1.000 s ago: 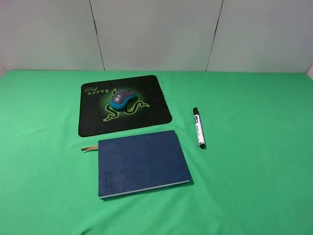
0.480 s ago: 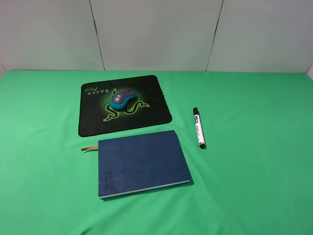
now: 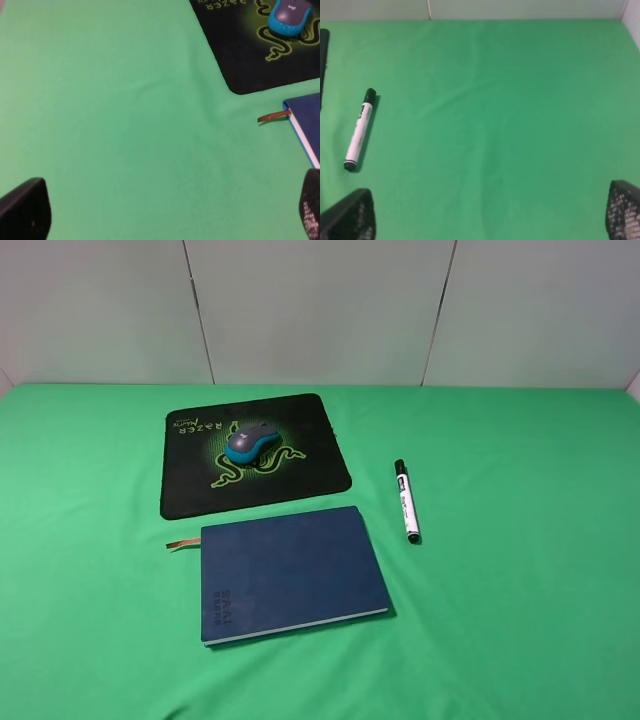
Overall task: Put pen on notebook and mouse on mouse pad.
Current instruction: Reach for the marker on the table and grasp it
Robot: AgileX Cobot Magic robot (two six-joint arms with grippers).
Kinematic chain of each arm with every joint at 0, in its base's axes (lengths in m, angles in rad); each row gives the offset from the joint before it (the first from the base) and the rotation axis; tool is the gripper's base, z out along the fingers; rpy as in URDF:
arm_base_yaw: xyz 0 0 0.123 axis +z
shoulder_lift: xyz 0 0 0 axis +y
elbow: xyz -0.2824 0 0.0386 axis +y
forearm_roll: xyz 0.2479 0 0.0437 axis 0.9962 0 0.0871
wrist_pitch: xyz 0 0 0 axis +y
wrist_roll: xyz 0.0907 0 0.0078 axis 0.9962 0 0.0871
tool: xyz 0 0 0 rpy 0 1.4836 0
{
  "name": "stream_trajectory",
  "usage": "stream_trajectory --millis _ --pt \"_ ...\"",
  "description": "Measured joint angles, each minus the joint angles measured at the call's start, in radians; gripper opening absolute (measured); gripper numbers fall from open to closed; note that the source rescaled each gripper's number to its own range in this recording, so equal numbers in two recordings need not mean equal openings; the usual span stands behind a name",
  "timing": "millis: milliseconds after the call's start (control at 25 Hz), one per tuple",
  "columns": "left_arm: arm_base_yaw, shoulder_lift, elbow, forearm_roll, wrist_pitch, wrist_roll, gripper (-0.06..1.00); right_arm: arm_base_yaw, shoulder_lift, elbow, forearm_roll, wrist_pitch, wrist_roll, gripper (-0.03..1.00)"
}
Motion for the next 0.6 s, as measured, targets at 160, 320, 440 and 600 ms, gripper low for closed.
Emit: stream_trajectory --millis 160,320,440,600 --pt "0.000 0.000 0.000 0.000 0.000 0.000 1.00 0.000 0.077 -0.017 0.018 0.001 0.039 1.00" --pt "0.000 0.000 0.000 0.000 0.000 0.000 1.00 0.000 0.270 -0.077 0.024 -0.012 0.047 1.00" --pt "0.000 0.000 0.000 0.000 0.000 0.000 1.00 0.000 0.435 -0.121 0.028 -0.057 0.037 1.00" --pt "0.000 0.000 0.000 0.000 0.000 0.000 1.00 0.000 0.668 -0.186 0.040 -0.134 -0.027 1.00"
